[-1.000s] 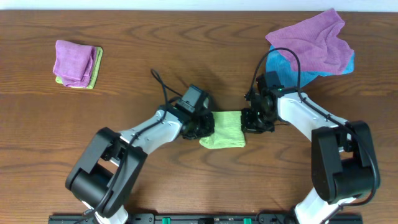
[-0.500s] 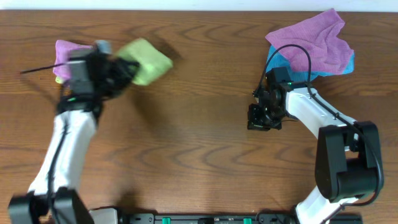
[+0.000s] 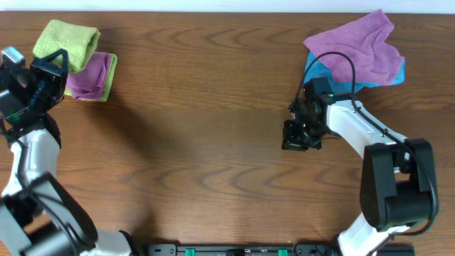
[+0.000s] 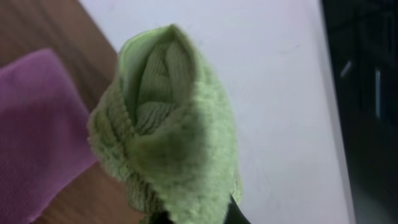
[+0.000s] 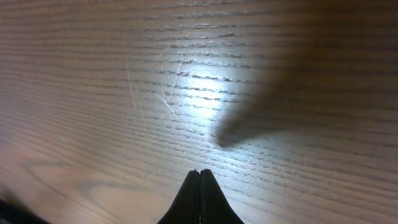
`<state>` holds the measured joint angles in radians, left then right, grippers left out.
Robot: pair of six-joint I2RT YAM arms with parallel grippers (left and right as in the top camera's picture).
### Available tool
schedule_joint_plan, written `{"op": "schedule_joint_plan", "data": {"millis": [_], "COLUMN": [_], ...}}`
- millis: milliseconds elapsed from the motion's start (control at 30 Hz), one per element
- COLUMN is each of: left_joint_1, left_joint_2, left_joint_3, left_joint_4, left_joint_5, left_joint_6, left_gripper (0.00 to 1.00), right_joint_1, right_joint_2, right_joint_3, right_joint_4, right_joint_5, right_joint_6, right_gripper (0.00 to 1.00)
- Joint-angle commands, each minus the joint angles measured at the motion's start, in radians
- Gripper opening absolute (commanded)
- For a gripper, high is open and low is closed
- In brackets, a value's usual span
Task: Fold the cloth
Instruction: 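Carry the folded green cloth with the left gripper to the upper-left stack, then place the green cloth on the pink stack and release with the left gripper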
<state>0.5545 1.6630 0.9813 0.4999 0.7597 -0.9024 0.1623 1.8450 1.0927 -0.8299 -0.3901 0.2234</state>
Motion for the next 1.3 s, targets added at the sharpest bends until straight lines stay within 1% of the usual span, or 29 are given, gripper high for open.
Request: {"op": "schedule_joint_plan", "data": {"millis": [0,200,333,400,567,667,767,900,933,967,1000,1033,1067,1267], "left_joint_1": [0.008,0.009,0.010,0.012,0.019,0.019,0.019,0.021,0.021,0.021,0.021,0.021,0.021,0.021], "left_joint_2": [0.103,0.235,0.246,0.246,0.247,0.247,0.247,0.247,0.247,0.247,0.247,0.247,0.247,0.246], "left_joint_3": [0.050,0.138,0.174,0.177,0.177,0.177,0.177,0.177,0.177,0.177,0.177,0.177,0.177,0.177], "left_joint_4": [0.018,0.018,0.021,0.016,-0.074,-0.113,-0.177,-0.237,-0.250,-0.261,-0.272,-0.285,-0.294,-0.362], "left_joint_5": [0.077,0.077,0.062,0.030,-0.053,-0.066,-0.097,-0.104,-0.106,-0.106,-0.105,-0.101,-0.094,-0.051], "left_joint_6": [-0.021,-0.022,-0.026,-0.026,0.001,0.033,0.041,0.058,0.058,0.058,0.058,0.058,0.057,0.058], "left_gripper": [0.06,0.06,0.06,0.06,0.06,0.06,0.06,0.06,0.17,0.42,0.63,0.73,0.95,0.95], "right_joint_1": [0.021,0.050,0.070,0.076,0.088,0.089,0.093,0.095,0.095,0.095,0.095,0.095,0.095,0.095], "right_joint_2": [-0.002,-0.002,-0.002,-0.002,-0.002,-0.002,-0.002,-0.002,-0.002,-0.002,-0.002,-0.002,-0.002,-0.002], "right_joint_3": [0.013,0.013,0.013,0.013,0.013,0.013,0.013,0.013,0.013,0.013,0.013,0.013,0.013,0.013], "right_joint_4": [-0.003,-0.021,-0.020,-0.016,-0.016,-0.016,-0.016,-0.015,-0.016,-0.016,-0.016,-0.016,-0.016,-0.018], "right_joint_5": [-0.019,-0.018,-0.018,-0.018,-0.018,-0.018,-0.018,-0.018,-0.019,-0.019,-0.021,-0.024,-0.031,-0.037], "right_joint_6": [-0.015,-0.016,-0.015,-0.015,-0.015,-0.015,-0.015,-0.014,-0.013,-0.010,-0.011,-0.011,-0.011,-0.011], "right_gripper": [0.02,0.02,0.01,0.02,0.02,0.02,0.02,0.02,0.02,0.02,0.01,0.02,0.02,0.02]}}
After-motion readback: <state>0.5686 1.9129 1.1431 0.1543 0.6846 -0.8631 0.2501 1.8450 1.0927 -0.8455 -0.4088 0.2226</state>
